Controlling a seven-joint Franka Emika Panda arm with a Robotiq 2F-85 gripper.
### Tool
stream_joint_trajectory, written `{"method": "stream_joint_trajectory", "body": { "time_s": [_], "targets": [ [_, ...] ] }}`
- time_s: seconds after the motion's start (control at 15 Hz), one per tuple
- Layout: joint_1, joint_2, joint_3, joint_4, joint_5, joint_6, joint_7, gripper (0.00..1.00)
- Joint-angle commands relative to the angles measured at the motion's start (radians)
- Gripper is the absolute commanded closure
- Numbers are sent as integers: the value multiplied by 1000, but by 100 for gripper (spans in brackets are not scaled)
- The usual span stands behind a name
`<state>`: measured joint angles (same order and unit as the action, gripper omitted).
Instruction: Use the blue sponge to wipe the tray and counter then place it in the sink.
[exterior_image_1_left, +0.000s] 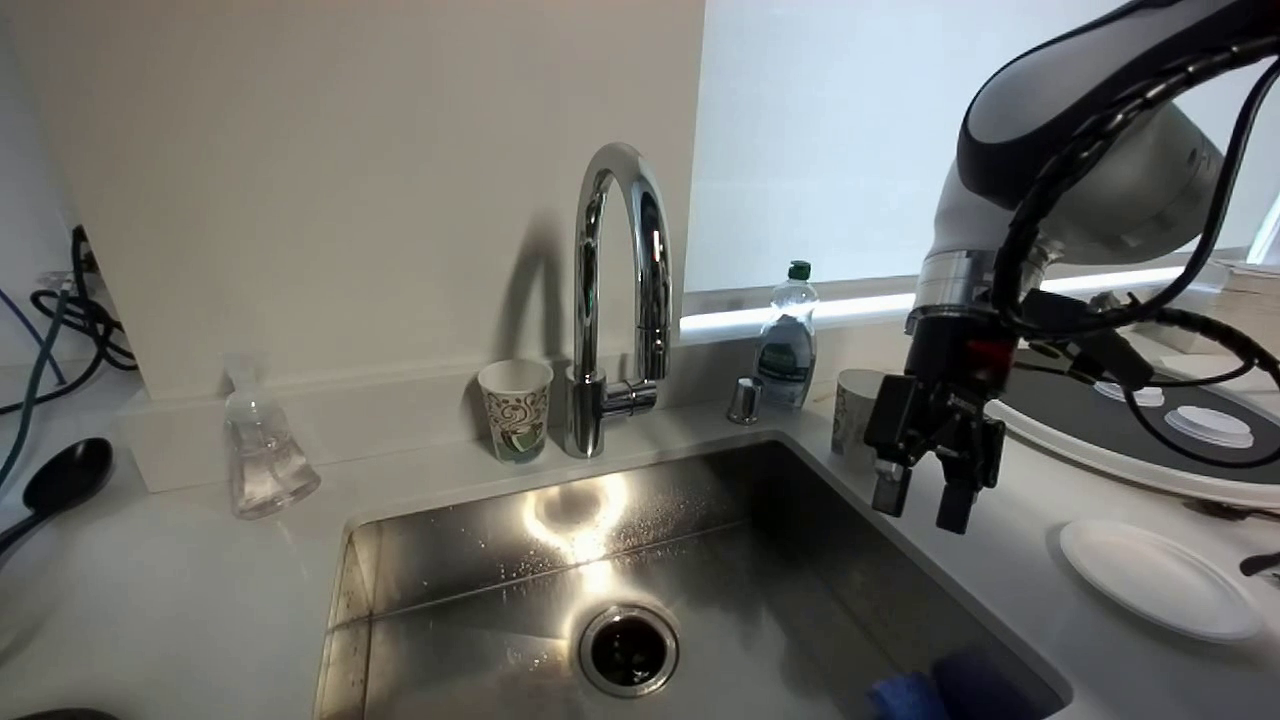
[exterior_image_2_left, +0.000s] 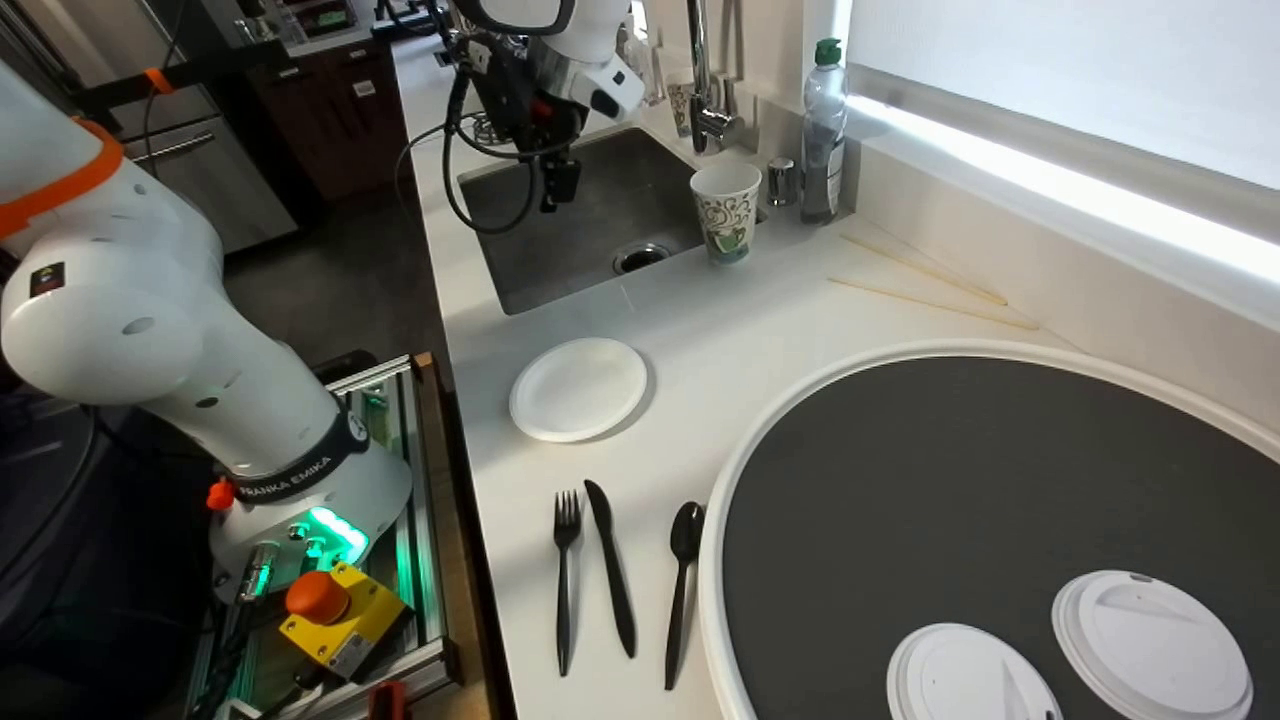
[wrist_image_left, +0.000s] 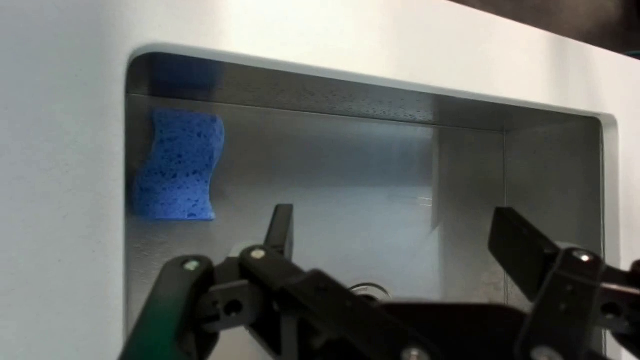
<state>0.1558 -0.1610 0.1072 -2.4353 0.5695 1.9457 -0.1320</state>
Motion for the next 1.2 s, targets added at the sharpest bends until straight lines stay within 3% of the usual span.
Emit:
{"method": "stream_joint_trajectory", "body": {
  "time_s": [0.0,0.53,0.73,1.13],
  "targets": [
    [-7,-12,-6,-17,24,29,-19,0],
    [-18,-125,-41,-46,109,278,-93,0],
    [-37,-174,-62,-41,35,298,-100,0],
    [-66,-270,-108,-32,-170,222,-119,0]
  ]
}}
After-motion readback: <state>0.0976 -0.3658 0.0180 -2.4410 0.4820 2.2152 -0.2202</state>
